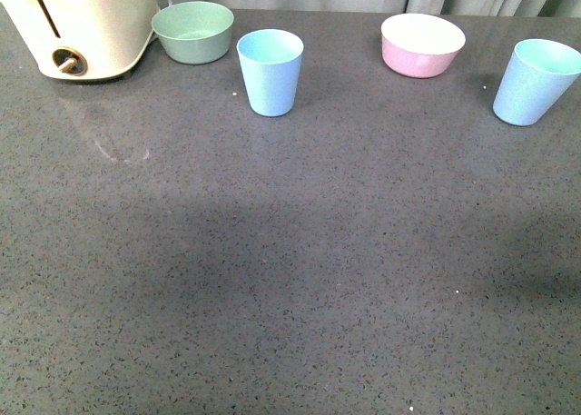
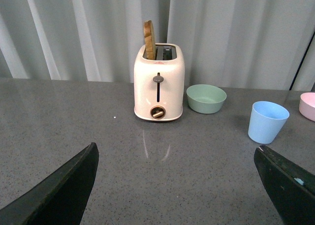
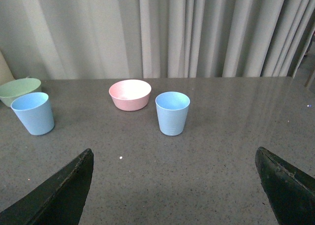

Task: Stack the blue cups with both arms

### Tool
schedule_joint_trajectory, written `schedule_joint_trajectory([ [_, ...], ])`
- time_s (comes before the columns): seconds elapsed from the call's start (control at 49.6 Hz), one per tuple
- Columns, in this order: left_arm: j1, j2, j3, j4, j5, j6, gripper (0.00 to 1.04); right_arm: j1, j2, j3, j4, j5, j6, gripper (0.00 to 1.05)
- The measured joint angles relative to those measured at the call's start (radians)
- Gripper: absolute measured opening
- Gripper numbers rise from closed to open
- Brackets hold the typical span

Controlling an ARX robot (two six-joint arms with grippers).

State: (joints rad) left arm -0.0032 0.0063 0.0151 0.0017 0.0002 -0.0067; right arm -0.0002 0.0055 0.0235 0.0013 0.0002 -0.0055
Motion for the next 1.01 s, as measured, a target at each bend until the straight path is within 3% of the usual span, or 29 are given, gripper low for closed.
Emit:
schedule_joint_trajectory([
  [0.686,0.0,0.004,0.002,-0.007,-0.002,-0.007,0.96,0.0,0.0,0.0,0.0,0.0,0.0,0.96],
  [0.746,-0.007,0.129,0.092,-0.224,-0.007,-0.086,0.96,0.0,0.0,0.0,0.0,0.0,0.0,0.96],
  [0.807,-0.01,0.288,0.168,-0.318,0.006,-0.139,0.96,0.0,-0.001,0.0,0.0,0.0,0.0,0.96],
  [1.008,-0.048,0.835,0.38,-0.016,0.017,-0.179,0.96,0.0,-0.001,0.0,0.0,0.0,0.0,0.96],
])
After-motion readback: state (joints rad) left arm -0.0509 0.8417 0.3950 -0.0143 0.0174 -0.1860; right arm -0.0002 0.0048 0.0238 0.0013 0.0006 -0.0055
